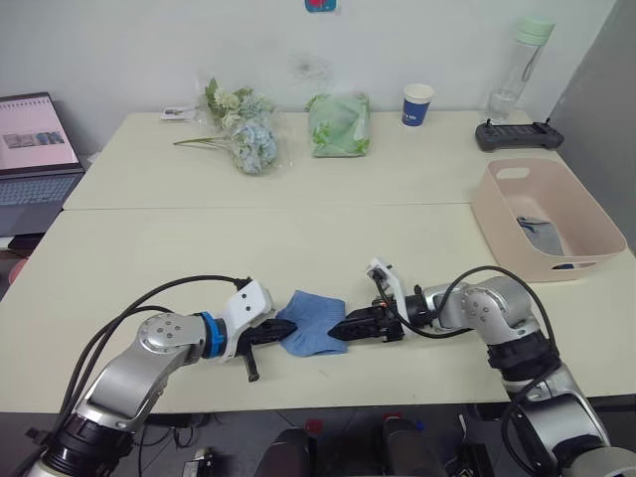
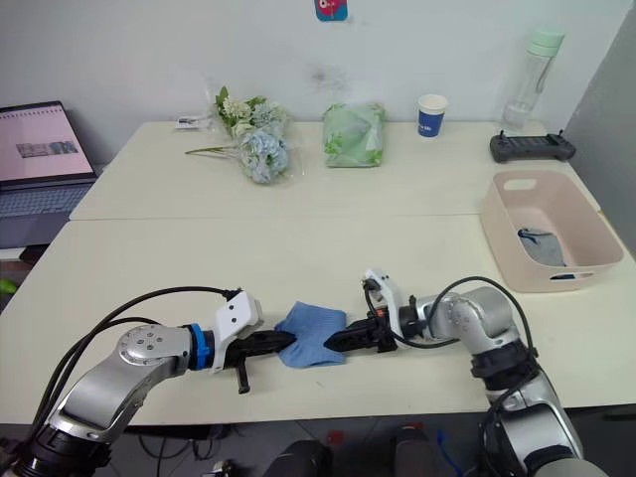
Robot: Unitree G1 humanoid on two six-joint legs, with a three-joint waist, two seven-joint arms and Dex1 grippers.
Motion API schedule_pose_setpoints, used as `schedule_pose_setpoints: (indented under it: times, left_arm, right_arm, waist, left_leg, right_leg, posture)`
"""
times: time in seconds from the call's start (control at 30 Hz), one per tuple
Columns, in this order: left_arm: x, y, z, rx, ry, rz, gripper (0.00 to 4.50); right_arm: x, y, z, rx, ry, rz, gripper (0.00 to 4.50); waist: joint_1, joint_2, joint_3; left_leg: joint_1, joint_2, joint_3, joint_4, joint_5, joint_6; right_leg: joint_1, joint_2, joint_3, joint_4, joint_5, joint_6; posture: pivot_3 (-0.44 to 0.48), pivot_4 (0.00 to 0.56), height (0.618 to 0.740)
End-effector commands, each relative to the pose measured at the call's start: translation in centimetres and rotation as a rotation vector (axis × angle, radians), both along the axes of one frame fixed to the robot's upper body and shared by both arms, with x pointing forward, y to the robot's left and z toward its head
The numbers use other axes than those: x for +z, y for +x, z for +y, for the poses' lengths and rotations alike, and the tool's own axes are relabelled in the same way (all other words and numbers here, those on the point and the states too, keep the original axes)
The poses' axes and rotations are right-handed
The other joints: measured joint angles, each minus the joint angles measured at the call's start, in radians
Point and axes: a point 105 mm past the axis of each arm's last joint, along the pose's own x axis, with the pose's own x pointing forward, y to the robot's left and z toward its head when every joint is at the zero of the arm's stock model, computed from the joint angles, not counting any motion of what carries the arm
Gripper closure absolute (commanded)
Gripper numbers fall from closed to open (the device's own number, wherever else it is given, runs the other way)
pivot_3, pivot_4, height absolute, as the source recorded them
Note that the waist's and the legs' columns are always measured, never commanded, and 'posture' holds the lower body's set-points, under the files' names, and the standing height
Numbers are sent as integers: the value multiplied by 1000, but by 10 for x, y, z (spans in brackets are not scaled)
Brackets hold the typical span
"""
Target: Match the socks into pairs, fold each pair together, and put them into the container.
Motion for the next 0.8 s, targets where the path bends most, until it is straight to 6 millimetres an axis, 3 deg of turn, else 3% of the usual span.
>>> schedule_pose_setpoints:
  times: [0.03, 0.27, 0.6, 0.7, 0.8]
  left_arm:
    - [-7, -2, 12, 46, 31, 29, 4500]
    - [-5, -9, 9, 35, 17, 30, 4500]
    - [15, -5, 6, 14, -68, -19, 4500]
    - [37, 3, 10, 22, -122, -57, 4500]
    - [67, 6, 10, 14, -222, -82, 3895]
  right_arm:
    - [5, 0, 12, 10, 42, 29, 1034]
    - [3, 10, 27, -51, 79, 74, 1034]
    - [9, 7, 25, -34, 94, 9, 4350]
    - [20, 11, 20, -51, 117, -38, 4478]
    - [47, 18, 6, -68, 188, -141, 4500]
  waist:
    - [0, 0, 0]
    - [-1, 0, 0]
    - [0, 0, 0]
    - [0, 0, 0]
    - [1, 0, 0]
  left_leg:
    - [0, 0, 0, 0, 0, 0]
    - [0, 0, 0, 0, 0, 0]
    - [0, 0, 0, 0, 0, 0]
    - [0, 0, 0, 0, 0, 0]
    - [-2, 0, 0, 0, 0, 0]
  right_leg:
    - [0, 0, 0, 0, 0, 0]
    - [-1, 0, 0, 0, 0, 0]
    - [-1, 0, 0, 0, 0, 0]
    - [-1, 0, 0, 0, 0, 0]
    - [-2, 0, -1, 0, 0, 0]
  posture:
    - [0, 150, 740]
    - [0, 150, 740]
    - [0, 150, 740]
    - [0, 150, 740]
    - [0, 150, 740]
